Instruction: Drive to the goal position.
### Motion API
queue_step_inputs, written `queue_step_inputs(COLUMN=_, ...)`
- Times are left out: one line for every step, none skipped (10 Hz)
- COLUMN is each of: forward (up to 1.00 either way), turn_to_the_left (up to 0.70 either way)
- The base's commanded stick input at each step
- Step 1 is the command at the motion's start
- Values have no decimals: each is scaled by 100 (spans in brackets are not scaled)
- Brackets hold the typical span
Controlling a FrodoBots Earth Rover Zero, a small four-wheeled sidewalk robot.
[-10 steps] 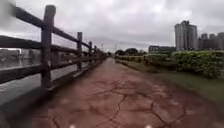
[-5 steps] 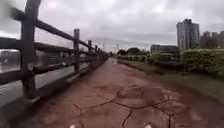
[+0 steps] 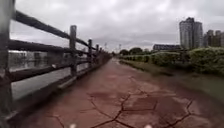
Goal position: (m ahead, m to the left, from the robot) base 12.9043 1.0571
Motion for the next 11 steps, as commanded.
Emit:
queue_step_inputs(forward=85, turn_to_the_left=-33)
queue_step_inputs(forward=85, turn_to_the_left=-33)
queue_step_inputs(forward=85, turn_to_the_left=-33)
queue_step_inputs(forward=85, turn_to_the_left=-25)
queue_step_inputs(forward=85, turn_to_the_left=-10)
queue_step_inputs(forward=85, turn_to_the_left=1)
queue_step_inputs(forward=85, turn_to_the_left=1)
queue_step_inputs(forward=85, turn_to_the_left=1)
queue_step_inputs(forward=85, turn_to_the_left=1)
queue_step_inputs(forward=85, turn_to_the_left=1)
queue_step_inputs(forward=85, turn_to_the_left=1)
